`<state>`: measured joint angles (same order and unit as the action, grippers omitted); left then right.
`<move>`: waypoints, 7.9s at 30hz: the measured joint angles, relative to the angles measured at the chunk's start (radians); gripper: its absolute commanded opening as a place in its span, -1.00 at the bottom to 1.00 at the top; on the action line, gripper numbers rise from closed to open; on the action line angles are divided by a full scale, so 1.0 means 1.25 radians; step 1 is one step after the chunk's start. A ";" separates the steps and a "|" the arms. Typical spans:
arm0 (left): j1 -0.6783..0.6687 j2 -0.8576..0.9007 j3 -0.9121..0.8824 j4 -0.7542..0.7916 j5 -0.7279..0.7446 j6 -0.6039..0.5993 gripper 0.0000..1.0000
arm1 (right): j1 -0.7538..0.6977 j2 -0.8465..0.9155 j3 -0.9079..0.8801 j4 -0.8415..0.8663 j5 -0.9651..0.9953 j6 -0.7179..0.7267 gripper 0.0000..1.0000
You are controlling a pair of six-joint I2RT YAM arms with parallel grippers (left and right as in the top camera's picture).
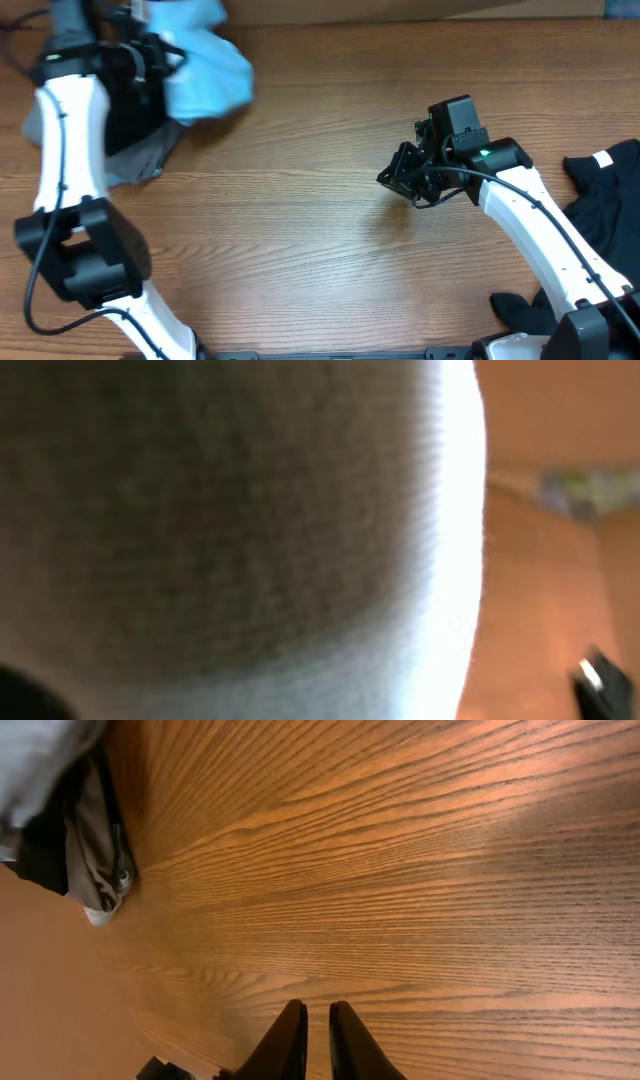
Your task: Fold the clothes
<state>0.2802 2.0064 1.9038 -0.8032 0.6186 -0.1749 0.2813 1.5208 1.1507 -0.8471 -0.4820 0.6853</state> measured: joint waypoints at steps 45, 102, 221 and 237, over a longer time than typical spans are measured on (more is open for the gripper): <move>-0.190 -0.301 0.363 -0.591 -0.309 0.262 1.00 | -0.008 -0.163 0.260 -0.029 0.221 -0.174 0.25; -0.495 -0.546 0.161 -0.710 -0.571 0.019 1.00 | -0.015 -0.363 0.306 -0.223 0.262 -0.383 1.00; -0.324 -0.998 -0.660 0.123 -0.534 0.019 1.00 | -0.083 -1.205 -0.906 0.606 0.362 -0.503 1.00; -0.318 -1.483 -1.180 0.440 -0.568 0.019 1.00 | -0.083 -1.205 -0.906 0.607 0.362 -0.503 1.00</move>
<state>-0.1169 0.1528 0.4282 -0.2535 -0.0910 -0.1513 0.1780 0.0147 0.0185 -0.0887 -0.0292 0.0566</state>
